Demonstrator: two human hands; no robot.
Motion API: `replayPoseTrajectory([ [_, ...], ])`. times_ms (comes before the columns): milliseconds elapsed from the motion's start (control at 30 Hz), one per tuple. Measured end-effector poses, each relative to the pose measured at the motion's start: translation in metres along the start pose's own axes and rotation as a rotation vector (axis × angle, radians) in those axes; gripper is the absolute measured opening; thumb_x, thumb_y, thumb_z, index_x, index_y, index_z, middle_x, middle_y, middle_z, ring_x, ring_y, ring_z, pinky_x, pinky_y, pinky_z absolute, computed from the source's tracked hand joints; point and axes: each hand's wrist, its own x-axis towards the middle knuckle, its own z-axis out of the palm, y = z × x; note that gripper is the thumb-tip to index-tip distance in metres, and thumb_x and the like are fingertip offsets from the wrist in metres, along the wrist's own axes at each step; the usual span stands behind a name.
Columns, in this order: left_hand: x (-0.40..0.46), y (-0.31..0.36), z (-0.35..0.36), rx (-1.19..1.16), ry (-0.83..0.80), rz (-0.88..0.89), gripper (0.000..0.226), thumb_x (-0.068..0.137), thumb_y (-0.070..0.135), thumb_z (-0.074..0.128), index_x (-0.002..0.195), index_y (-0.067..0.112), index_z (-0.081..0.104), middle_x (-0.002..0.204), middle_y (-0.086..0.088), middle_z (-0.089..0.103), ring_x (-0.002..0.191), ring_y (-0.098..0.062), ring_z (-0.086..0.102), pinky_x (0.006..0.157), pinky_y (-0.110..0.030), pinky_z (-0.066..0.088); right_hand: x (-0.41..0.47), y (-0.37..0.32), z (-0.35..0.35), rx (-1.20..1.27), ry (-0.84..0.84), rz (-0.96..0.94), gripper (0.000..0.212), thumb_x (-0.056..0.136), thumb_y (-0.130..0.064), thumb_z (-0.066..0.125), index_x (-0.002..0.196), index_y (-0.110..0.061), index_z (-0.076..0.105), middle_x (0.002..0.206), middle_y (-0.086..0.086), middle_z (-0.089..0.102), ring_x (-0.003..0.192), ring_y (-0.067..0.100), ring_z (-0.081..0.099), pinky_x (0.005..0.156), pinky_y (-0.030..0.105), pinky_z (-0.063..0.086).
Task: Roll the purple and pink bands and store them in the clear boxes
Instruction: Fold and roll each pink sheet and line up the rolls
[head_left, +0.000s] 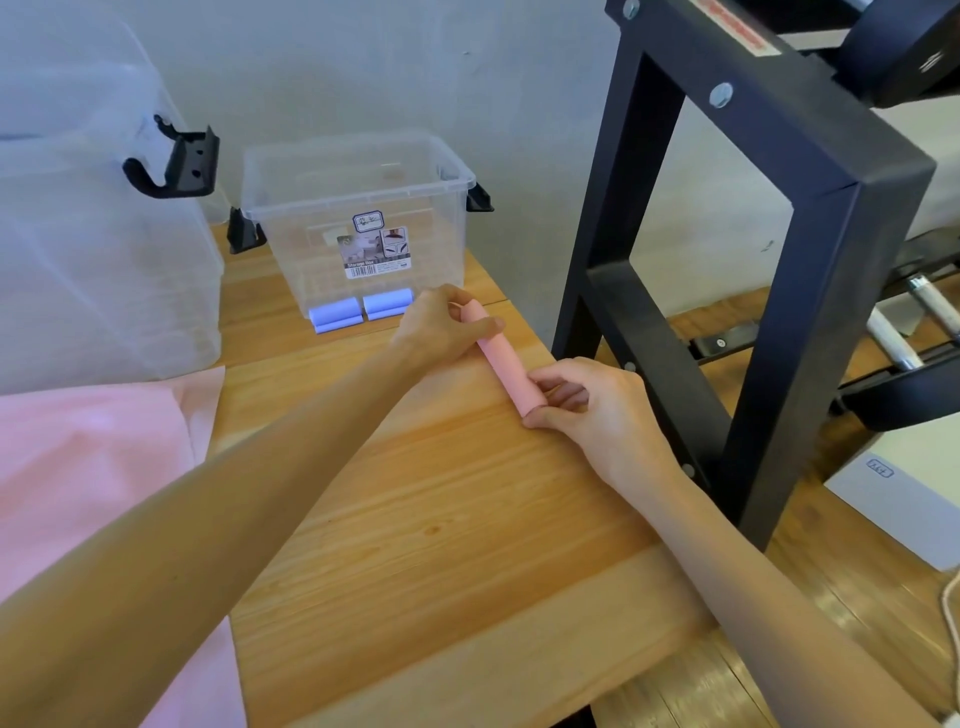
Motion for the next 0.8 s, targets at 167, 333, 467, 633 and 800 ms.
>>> replayPoseTrajectory([
  [167,-0.004,0.003,0.001,0.004,0.003,-0.011,0.062,0.079,0.036,0.081,0.131,0.012,0.055,0.119,-0.009,0.064,0.105,-0.028,0.066,0.092,-0.045,0.055,-0.001,0.002,0.0,0.016,-0.016,0.012,0.041,0.077,-0.016,0.082,0.116,-0.02,0.071,0.096,-0.012,0.065,0.085,-0.001,0.061,0.076,0.003,0.045],
  [333,-0.01,0.005,0.003,-0.038,0.014,-0.05,0.072,0.079,0.035,0.081,0.139,0.014,0.046,0.129,-0.009,0.054,0.11,-0.03,0.063,0.097,-0.046,0.053,-0.003,-0.004,-0.005,-0.001,-0.062,0.026,0.044,0.079,-0.017,0.082,0.12,-0.02,0.068,0.102,-0.009,0.066,0.087,-0.001,0.062,0.075,0.007,0.048],
  [467,-0.015,0.006,-0.004,-0.067,0.018,-0.071,0.072,0.083,0.032,0.078,0.142,0.015,0.041,0.129,-0.008,0.046,0.102,-0.024,0.062,0.095,-0.043,0.054,-0.005,-0.008,-0.009,-0.026,-0.082,0.045,0.044,0.079,-0.021,0.082,0.12,-0.02,0.067,0.105,-0.008,0.066,0.088,0.003,0.063,0.077,0.011,0.049],
  [633,-0.027,0.001,-0.018,-0.068,0.027,-0.061,0.063,0.085,0.034,0.075,0.138,0.018,0.046,0.133,-0.007,0.047,0.115,-0.026,0.06,0.099,-0.044,0.051,-0.009,-0.011,-0.013,-0.095,-0.039,0.033,0.04,0.083,-0.028,0.079,0.12,-0.021,0.068,0.11,-0.008,0.065,0.089,0.003,0.061,0.077,0.014,0.048],
  [800,-0.048,-0.007,-0.034,-0.064,0.035,-0.03,0.056,0.086,0.033,0.074,0.135,0.02,0.051,0.133,-0.004,0.049,0.115,-0.024,0.06,0.1,-0.043,0.051,-0.014,-0.022,-0.019,-0.107,0.03,0.013,0.034,0.083,-0.028,0.078,0.114,-0.016,0.071,0.11,-0.004,0.067,0.092,0.01,0.065,0.083,0.03,0.055],
])
